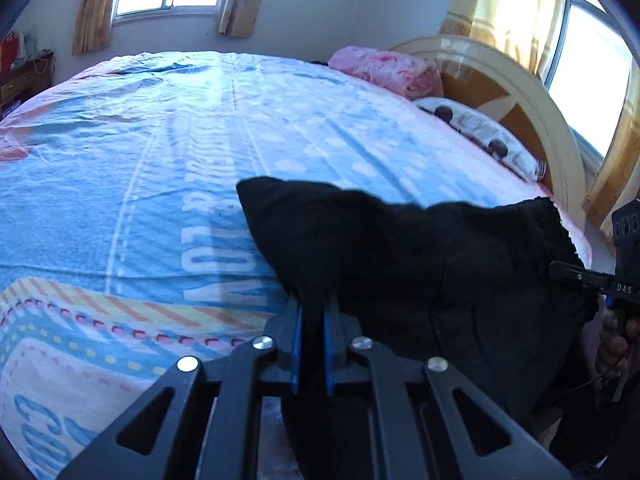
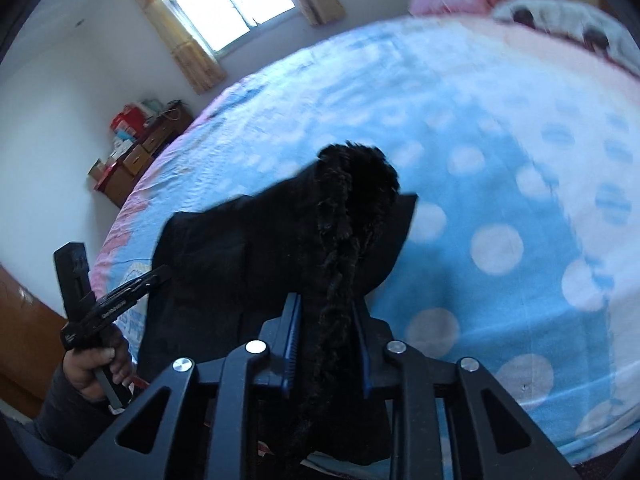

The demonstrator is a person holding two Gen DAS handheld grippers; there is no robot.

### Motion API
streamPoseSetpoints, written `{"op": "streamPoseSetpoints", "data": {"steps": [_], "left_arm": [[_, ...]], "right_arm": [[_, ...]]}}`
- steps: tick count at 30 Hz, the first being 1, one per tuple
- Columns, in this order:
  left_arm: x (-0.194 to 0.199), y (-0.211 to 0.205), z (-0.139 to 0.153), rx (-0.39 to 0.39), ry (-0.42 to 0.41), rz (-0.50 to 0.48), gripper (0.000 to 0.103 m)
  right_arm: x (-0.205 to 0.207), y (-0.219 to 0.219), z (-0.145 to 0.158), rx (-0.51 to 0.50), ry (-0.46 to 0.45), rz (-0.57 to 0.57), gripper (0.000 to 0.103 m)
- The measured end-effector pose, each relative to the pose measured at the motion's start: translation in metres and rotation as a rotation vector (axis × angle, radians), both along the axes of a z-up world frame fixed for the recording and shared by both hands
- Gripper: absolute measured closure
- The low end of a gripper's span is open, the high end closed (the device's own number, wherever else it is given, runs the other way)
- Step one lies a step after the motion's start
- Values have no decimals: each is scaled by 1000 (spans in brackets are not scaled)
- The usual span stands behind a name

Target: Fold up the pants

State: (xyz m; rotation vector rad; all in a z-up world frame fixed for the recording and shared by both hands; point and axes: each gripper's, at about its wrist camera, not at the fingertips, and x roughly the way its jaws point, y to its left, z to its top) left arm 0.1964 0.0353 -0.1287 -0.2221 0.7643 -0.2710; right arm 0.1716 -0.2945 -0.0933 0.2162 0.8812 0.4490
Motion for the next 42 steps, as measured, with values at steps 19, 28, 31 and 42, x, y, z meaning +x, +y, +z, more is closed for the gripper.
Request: {"op": "streamPoseSetpoints", "data": {"steps": [19,28,31,42], "left_arm": [[-40,156,14,-9,-10,365,93],[-24,131,-9,106,40,356,58],[-24,124,-15,153,36,381,40],[-86,117,41,162,-85,520,5]], "right_arm": [[192,261,20,-253,-41,434,86],[229,240,-17,-196,94,393,75],[229,223,-28,-183,139,369,50],[195,161,17,-61,5,92,35]]}}
